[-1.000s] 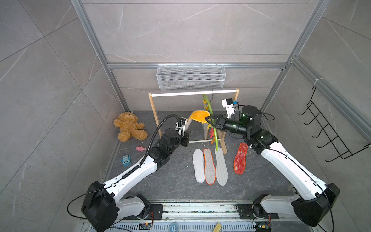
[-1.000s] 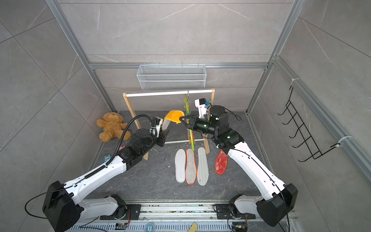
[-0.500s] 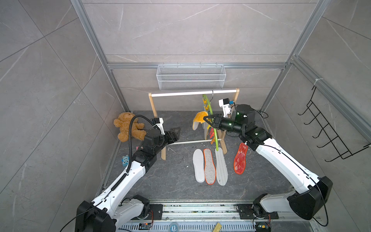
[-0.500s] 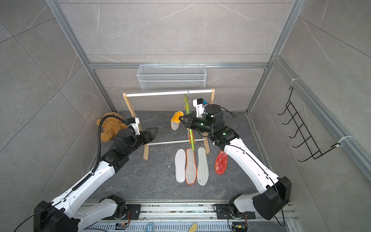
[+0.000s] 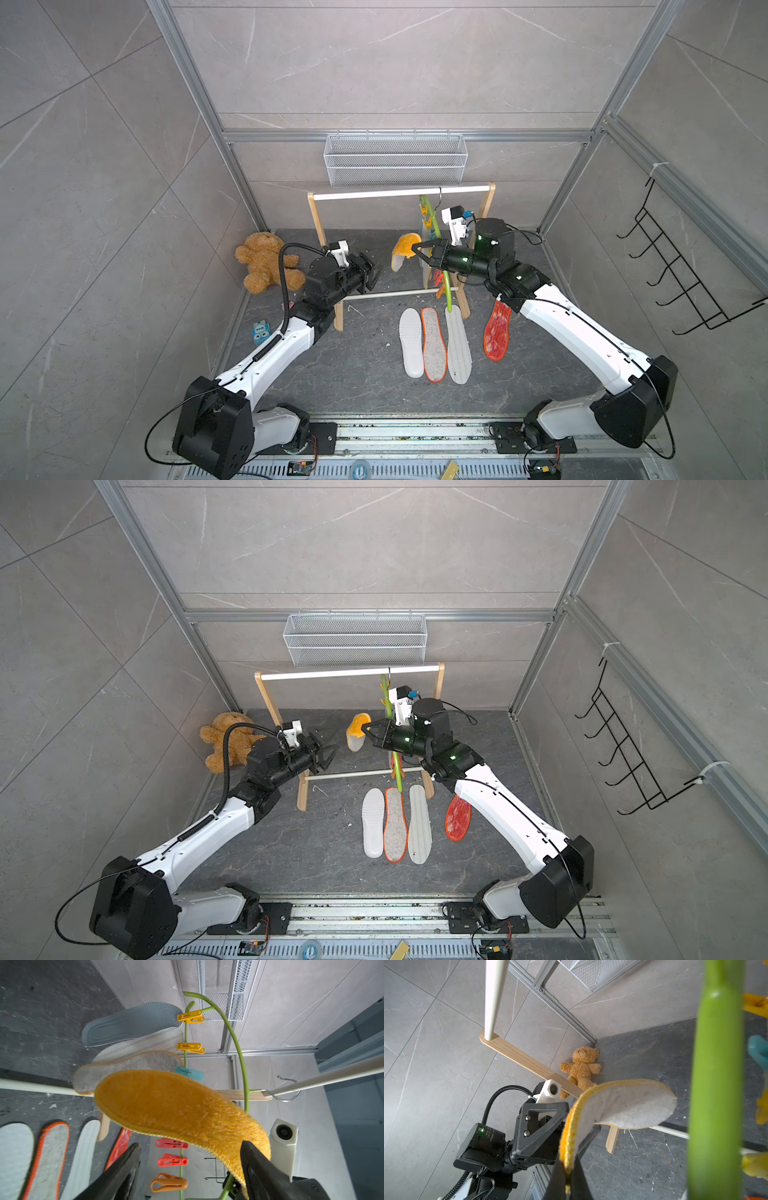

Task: Take the shoe insoles off the hanger
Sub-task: Place the insole at the center of the board.

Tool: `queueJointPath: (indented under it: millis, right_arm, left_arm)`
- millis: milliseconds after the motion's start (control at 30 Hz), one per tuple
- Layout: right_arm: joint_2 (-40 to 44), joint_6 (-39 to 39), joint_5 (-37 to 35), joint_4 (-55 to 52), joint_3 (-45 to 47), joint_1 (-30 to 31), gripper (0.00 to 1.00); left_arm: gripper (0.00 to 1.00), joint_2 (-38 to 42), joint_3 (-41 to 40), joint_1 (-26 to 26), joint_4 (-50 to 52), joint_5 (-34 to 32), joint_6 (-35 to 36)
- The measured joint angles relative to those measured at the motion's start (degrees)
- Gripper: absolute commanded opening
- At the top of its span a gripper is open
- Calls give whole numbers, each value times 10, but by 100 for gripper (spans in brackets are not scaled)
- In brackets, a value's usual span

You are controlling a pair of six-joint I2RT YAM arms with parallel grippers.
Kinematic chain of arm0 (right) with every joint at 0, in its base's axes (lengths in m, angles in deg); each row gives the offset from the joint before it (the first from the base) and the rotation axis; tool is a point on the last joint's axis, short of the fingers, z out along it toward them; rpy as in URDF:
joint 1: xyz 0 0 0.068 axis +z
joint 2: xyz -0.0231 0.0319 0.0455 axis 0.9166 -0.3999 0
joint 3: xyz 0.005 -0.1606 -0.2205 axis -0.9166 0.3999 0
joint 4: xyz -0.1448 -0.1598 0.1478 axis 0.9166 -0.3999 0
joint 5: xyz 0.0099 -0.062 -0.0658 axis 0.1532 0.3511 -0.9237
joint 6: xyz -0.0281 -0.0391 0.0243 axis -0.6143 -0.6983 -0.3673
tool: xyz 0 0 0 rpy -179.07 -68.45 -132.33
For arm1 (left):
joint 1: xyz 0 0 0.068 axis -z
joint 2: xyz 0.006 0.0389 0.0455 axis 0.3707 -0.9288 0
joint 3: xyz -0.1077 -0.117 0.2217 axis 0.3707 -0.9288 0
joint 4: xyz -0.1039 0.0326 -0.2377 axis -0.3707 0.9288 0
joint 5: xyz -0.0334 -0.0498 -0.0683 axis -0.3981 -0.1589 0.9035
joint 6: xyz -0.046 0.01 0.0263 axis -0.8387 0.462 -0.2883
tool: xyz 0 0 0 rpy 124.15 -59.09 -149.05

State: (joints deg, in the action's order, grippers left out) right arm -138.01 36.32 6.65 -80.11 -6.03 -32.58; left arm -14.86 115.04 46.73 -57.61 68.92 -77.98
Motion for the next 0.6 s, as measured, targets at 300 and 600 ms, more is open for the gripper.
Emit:
queueJointPath:
  millis: [300, 600]
  right_arm:
    - [0, -17, -41, 35, 0, 26, 0]
    - [0, -21, -75, 87, 36, 33, 0]
  left_arm:
    - [77, -3, 0, 2, -63, 4, -81]
    - [78, -6, -9, 5, -73, 4, -113]
